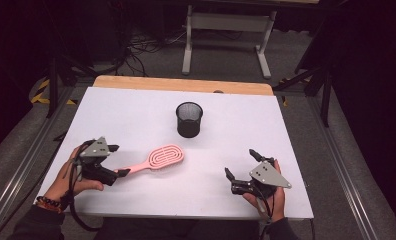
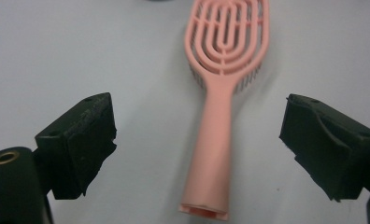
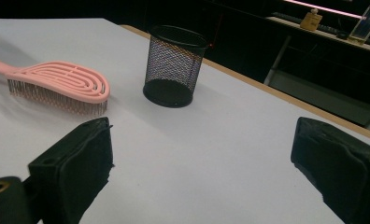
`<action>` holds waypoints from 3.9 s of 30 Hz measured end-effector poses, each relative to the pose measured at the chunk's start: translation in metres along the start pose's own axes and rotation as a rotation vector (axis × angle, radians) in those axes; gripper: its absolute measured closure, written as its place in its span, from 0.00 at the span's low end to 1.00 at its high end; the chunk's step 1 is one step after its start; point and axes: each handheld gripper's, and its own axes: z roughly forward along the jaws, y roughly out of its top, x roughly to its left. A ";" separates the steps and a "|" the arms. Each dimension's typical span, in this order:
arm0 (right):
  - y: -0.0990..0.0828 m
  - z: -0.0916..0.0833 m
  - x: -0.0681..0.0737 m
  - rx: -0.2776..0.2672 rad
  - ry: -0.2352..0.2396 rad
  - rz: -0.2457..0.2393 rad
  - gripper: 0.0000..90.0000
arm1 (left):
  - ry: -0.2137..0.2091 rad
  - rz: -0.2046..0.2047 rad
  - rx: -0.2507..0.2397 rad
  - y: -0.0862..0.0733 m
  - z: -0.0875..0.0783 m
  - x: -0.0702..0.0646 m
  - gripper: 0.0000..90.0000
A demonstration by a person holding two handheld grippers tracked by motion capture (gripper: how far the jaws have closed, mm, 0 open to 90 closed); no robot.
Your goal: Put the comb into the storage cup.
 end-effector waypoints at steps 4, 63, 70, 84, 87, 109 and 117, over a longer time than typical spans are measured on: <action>0.000 -0.001 0.000 0.000 -0.002 -0.002 0.07 | -0.019 0.022 0.076 0.011 0.014 -0.003 0.15; -0.003 0.003 -0.002 0.044 -0.015 -0.013 0.10 | -0.066 0.131 0.285 0.039 0.062 -0.005 0.77; -0.003 0.002 -0.002 0.037 -0.015 -0.010 0.10 | -0.026 0.119 0.209 0.037 0.056 -0.006 0.77; -0.005 0.004 -0.002 0.040 -0.001 -0.011 0.10 | 0.148 0.155 0.003 0.040 0.043 -0.013 0.77; -0.005 0.003 -0.003 0.039 -0.003 -0.012 0.10 | 0.152 0.135 -0.040 0.039 0.042 -0.013 0.77; -0.004 0.004 -0.002 0.040 0.009 0.001 0.09 | 0.224 0.070 -0.307 0.035 0.027 -0.015 0.77; -0.004 0.005 -0.002 0.036 0.010 0.006 0.09 | 0.242 0.041 -0.380 0.034 0.022 -0.016 0.77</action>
